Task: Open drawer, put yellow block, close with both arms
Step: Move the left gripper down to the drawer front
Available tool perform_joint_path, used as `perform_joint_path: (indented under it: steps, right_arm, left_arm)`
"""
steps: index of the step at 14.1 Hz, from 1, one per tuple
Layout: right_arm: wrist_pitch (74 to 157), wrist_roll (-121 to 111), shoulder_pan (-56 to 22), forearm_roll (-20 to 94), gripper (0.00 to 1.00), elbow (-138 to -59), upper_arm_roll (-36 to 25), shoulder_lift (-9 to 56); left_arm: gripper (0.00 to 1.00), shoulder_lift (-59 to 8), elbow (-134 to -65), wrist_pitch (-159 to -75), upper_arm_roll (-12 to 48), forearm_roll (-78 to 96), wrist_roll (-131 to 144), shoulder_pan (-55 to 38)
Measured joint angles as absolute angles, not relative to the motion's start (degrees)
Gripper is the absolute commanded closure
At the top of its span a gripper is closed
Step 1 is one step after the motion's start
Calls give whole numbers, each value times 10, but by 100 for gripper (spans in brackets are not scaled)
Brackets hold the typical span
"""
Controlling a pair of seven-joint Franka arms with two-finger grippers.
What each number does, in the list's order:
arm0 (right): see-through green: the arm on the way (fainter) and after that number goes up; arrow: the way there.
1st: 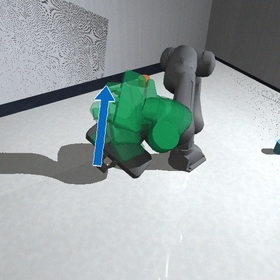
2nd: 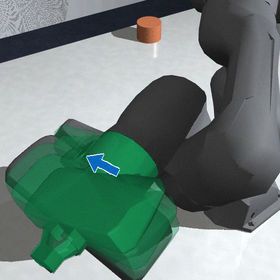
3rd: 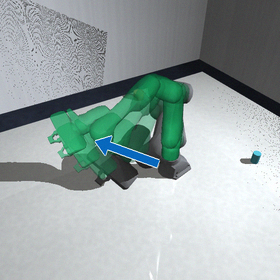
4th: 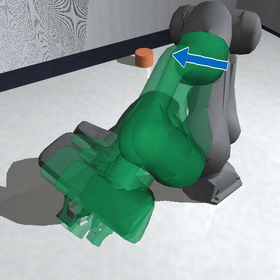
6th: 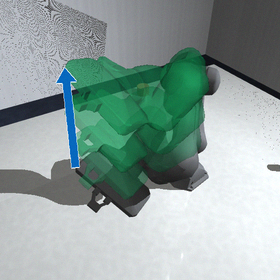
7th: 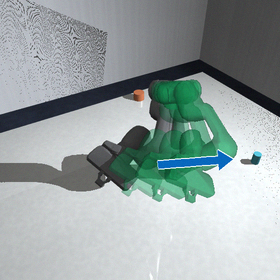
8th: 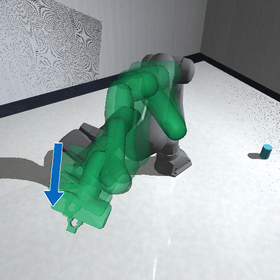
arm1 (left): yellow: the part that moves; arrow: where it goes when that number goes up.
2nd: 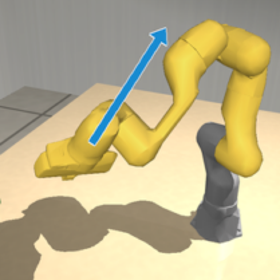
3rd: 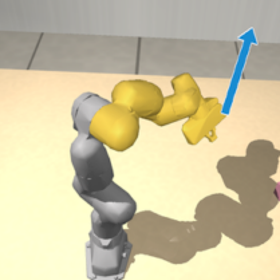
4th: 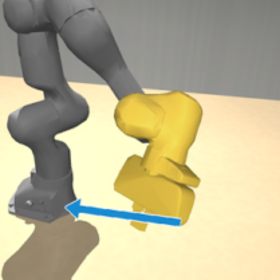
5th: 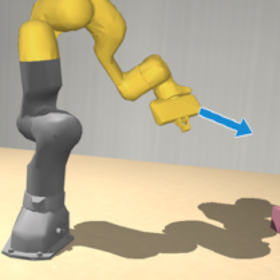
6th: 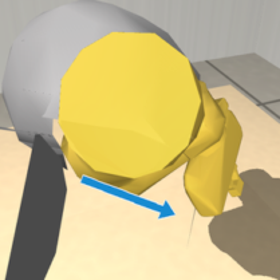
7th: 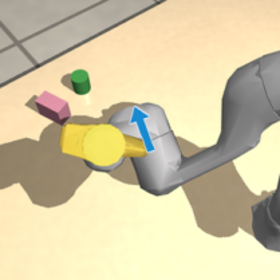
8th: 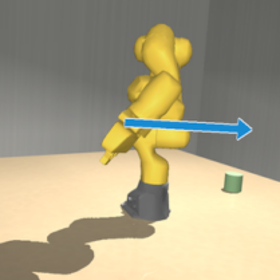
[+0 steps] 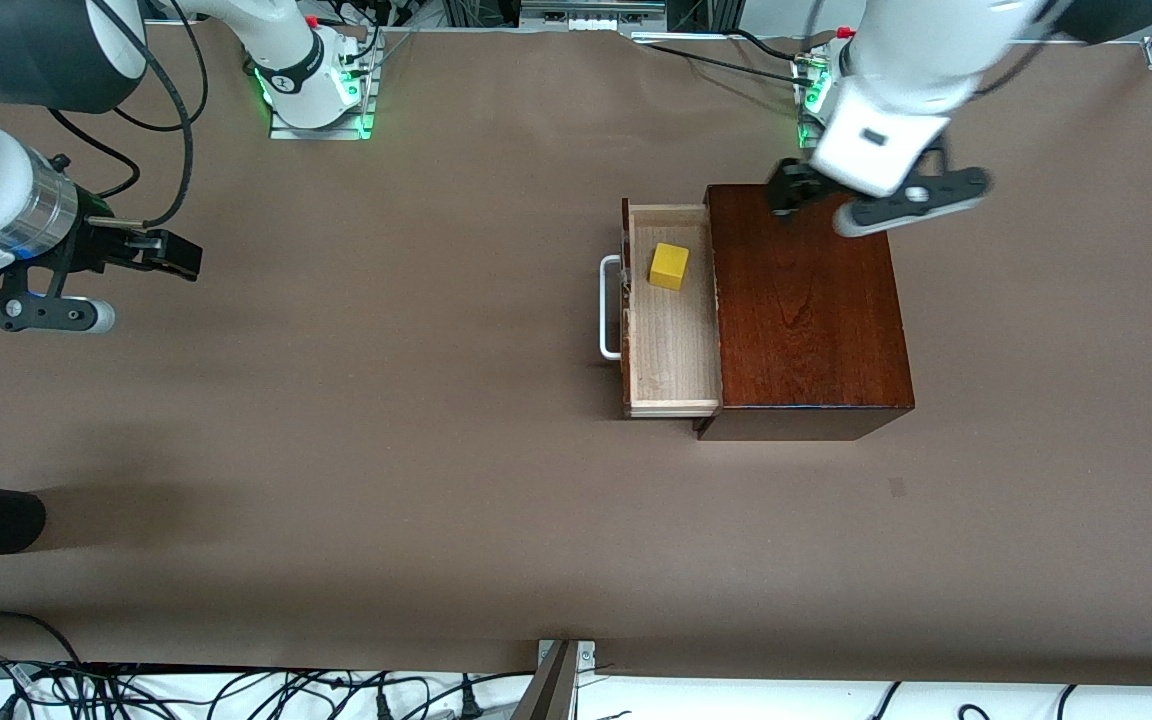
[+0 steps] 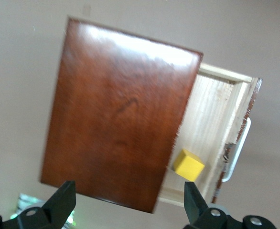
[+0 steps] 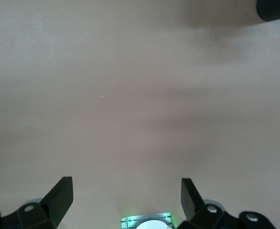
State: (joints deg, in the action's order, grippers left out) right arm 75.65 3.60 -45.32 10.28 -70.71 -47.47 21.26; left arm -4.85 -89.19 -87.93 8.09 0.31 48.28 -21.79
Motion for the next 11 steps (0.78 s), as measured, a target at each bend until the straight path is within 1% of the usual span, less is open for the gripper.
perform_joint_path:
  steps: [3,5,9,11]
  right_arm:
    - [756,34,-395,117,0,-708,-435,212]
    - [756,31,-343,117,0,-708,-384,208]
    - [757,31,-203,79,0,-716,-213,182]
    - [771,31,-127,51,0,-742,-118,160]
  left_arm:
    - [0,-89,-889,-908,83,3,604,-281]
    - [0,-116,-888,-939,84,3,677,-319]
    - [0,-174,-879,-994,84,3,802,-377]
    - [0,-207,-860,-1010,84,3,847,-393]
